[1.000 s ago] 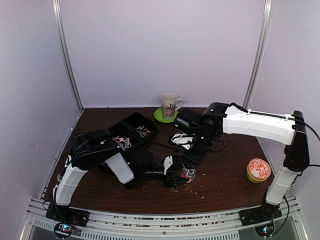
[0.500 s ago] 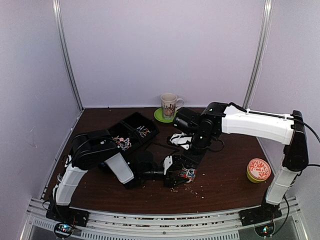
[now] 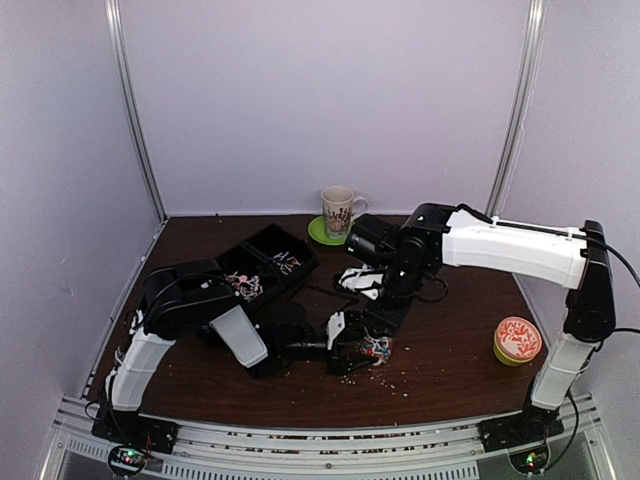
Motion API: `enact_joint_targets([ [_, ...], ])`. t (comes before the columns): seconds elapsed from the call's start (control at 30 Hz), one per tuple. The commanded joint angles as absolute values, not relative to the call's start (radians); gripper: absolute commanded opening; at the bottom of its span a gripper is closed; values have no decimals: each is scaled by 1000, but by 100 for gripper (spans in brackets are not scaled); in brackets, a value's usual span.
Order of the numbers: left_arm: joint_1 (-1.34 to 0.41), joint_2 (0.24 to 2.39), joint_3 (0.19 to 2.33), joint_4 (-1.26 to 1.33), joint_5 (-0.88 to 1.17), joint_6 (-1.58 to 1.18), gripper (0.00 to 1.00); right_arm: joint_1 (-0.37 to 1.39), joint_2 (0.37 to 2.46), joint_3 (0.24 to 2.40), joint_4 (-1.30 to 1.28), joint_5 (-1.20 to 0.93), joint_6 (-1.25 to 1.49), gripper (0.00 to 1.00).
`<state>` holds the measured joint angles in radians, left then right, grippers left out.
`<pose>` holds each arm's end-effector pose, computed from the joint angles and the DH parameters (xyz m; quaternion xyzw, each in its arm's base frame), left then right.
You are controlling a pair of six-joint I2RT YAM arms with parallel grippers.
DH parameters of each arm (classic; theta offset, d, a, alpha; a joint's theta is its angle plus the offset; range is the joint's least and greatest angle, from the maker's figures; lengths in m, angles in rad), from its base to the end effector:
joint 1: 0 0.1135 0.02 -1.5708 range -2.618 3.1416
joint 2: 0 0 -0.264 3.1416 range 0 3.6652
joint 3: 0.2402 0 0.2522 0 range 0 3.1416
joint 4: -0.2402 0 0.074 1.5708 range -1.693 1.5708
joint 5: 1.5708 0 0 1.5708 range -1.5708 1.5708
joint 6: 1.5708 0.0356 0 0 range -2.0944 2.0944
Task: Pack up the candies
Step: Place the box lid on the packing bottle.
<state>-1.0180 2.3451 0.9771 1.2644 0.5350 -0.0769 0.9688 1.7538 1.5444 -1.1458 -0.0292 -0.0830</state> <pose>0.2034 -0.3642 0.0636 0.4825 0.5583 -0.5038 0.4492 0.1937 0.2838 0.2738 -0.5004 0.8590 0.0592 0.0910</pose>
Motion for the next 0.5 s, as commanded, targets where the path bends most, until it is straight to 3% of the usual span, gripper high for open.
enact_joint_targets([
  [0.0,-1019,2371,988,1294,561,-83,62,965,1796,1589,-1180,-45,-107,65],
  [0.47,-1019,2369,977,1292,490,-81,62,965,1796,1561,-1137,-22,-52,65],
])
